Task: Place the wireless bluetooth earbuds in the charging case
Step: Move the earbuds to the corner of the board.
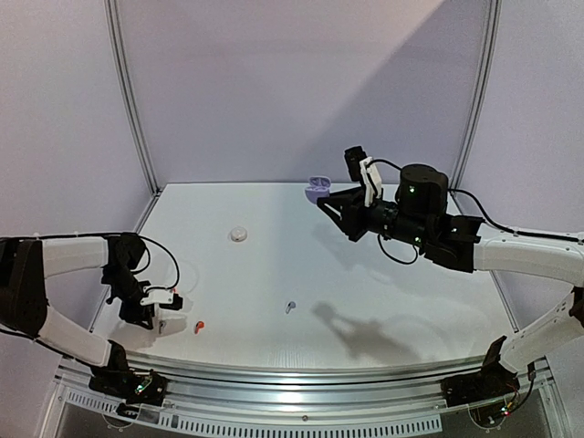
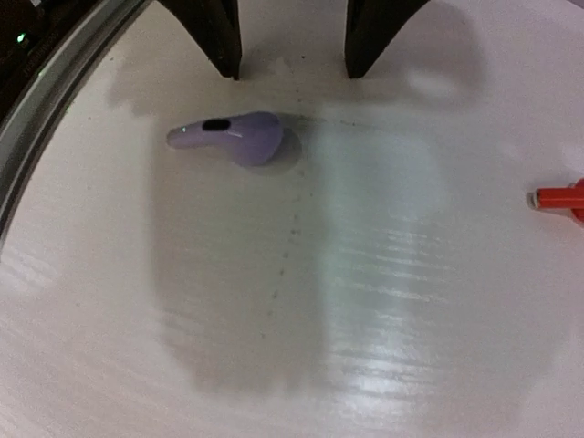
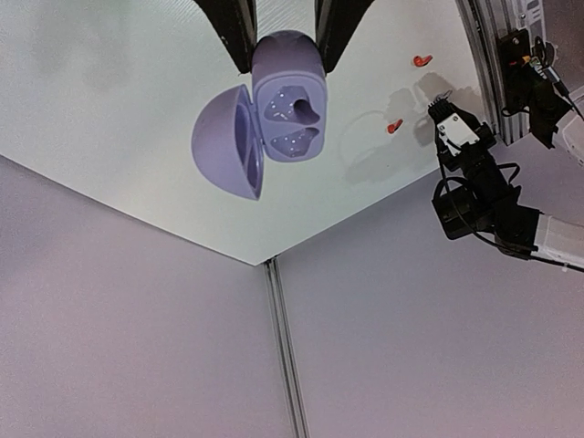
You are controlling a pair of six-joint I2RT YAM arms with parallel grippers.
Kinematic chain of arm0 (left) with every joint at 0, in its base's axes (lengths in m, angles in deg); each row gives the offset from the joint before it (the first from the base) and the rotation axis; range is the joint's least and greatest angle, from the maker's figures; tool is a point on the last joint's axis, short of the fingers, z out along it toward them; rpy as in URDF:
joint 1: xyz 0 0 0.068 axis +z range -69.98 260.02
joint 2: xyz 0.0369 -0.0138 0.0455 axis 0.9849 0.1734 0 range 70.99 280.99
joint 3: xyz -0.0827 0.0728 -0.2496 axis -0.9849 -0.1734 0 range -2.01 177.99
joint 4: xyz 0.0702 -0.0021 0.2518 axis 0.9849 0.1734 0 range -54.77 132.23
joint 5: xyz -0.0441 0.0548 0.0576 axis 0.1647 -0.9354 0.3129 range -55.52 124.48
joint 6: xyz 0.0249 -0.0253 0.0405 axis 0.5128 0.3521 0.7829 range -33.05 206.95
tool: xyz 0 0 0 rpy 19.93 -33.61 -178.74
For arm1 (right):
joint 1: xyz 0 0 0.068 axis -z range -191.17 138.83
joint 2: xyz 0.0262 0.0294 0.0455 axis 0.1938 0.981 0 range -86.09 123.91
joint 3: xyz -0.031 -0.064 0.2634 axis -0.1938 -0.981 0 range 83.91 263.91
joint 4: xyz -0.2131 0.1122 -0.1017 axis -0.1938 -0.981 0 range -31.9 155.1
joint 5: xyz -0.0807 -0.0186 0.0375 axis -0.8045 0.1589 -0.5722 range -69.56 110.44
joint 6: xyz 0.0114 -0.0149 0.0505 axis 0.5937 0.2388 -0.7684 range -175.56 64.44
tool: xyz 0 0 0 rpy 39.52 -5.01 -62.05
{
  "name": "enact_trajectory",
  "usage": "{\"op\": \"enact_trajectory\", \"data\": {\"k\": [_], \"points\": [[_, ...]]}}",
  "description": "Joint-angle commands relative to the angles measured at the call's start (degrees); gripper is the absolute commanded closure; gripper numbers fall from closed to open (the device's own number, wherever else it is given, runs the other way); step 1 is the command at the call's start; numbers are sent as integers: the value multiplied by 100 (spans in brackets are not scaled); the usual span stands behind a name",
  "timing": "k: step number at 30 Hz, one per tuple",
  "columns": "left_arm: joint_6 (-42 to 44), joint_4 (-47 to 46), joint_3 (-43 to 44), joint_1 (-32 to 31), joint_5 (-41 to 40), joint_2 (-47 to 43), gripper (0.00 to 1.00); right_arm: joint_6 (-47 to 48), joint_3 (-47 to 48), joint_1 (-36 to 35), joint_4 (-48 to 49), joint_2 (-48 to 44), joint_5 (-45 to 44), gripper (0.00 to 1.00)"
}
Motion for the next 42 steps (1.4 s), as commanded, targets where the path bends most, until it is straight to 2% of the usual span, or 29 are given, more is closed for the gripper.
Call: {"op": "enact_trajectory", "data": {"k": [1,7,9,14,21,25,27,32,39,42], "points": [[-247,-239,-117,-401,176,146,63,-10,142,34,-35,-13,-3,93],[-370,-69,-303,-639,353,47,77,-6,98,30,-113,-66,-69,93],[-359,129,-263,-768,490,50,78,7,101,31,-142,-79,-72,93],[-365,600,-141,-1123,844,79,78,16,110,37,-184,-72,-86,93],[-352,789,-130,-1155,606,352,76,-32,84,33,-198,-87,-88,93],[-407,863,32,-1157,768,330,66,-27,83,33,-224,-106,-107,93],[-544,723,116,-1177,804,316,64,-35,83,33,-224,-98,-108,93],[-632,598,204,-1340,959,225,65,-53,99,38,-198,-35,-64,93],[-520,235,-141,-1416,615,259,70,-45,119,33,-271,-14,-53,93],[-326,267,-143,-1393,536,225,68,-37,126,32,-302,-40,-59,93]]}}
